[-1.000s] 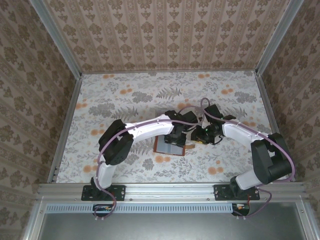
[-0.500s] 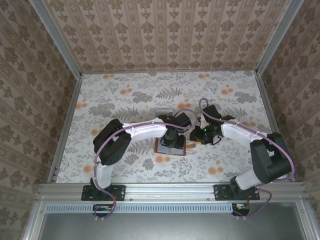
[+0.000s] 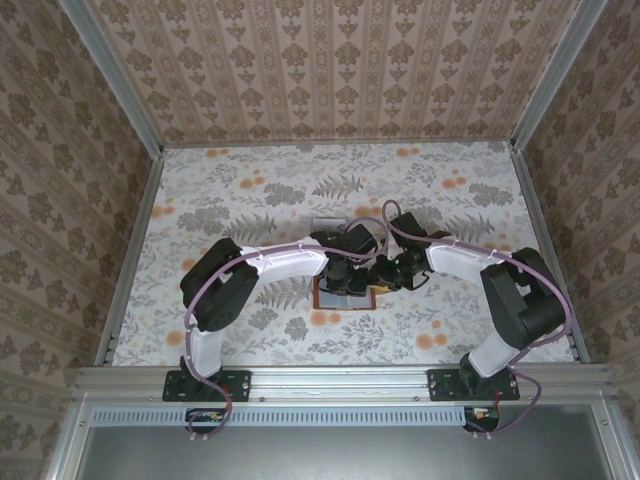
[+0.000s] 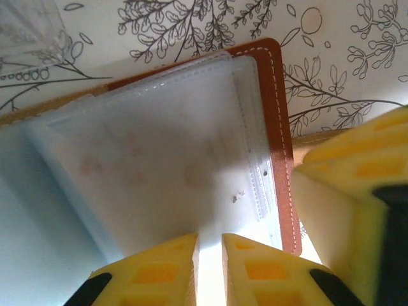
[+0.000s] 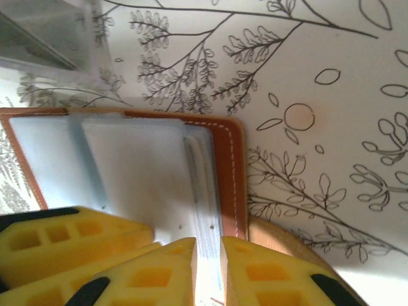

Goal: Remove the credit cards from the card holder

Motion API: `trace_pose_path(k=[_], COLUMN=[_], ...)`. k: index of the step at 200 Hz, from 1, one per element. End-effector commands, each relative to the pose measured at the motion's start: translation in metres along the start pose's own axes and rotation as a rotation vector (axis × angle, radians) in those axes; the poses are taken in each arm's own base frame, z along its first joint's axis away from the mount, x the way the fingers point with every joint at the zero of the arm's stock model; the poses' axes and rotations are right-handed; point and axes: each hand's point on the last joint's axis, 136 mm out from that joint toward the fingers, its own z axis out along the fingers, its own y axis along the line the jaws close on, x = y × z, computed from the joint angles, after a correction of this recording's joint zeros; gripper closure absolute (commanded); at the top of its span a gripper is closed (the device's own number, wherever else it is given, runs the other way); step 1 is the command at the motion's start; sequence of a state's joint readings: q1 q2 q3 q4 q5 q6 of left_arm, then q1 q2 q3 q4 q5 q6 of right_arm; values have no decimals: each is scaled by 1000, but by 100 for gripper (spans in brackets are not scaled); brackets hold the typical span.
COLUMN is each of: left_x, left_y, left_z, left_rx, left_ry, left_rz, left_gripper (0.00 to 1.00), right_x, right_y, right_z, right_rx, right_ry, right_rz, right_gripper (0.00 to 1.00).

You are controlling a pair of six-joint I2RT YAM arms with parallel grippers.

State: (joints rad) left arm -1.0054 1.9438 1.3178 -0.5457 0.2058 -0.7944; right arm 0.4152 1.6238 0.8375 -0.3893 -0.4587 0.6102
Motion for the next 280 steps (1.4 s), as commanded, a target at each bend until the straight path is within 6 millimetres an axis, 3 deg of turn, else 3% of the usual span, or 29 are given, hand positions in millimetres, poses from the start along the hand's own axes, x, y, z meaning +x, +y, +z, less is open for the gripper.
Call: trace_pose_path(k=[1,65,121,151,185,226,280], left_x=[-1,-6,-2,4,15,20,17], left_y=[-9,-19,-21,-7,23,43,54], left_z=[-13,-16,3,14,12,1,-24], left_rx=[33,67,119,94,-58,-184,-365], left_ry=[-19,-42,-9,16,35,38,17], left_rz=[-5,-18,-52,-78,-64,-42,24], left_gripper=[83,84,79,77,74,67,58], right_x=[-4,8,10,10,11,10,11], right_y=[-1,-17,-17,-17,-17,-16,-13], right_z=[8,24,21,20,18,14,11], right_rx=[8,29,27,30,37,42,32], right_ry=[0,47,49,49,48,45,43], right_rz=[7,22,19,17,14,8,10], right_gripper=[82,93,94,94,94,93,93])
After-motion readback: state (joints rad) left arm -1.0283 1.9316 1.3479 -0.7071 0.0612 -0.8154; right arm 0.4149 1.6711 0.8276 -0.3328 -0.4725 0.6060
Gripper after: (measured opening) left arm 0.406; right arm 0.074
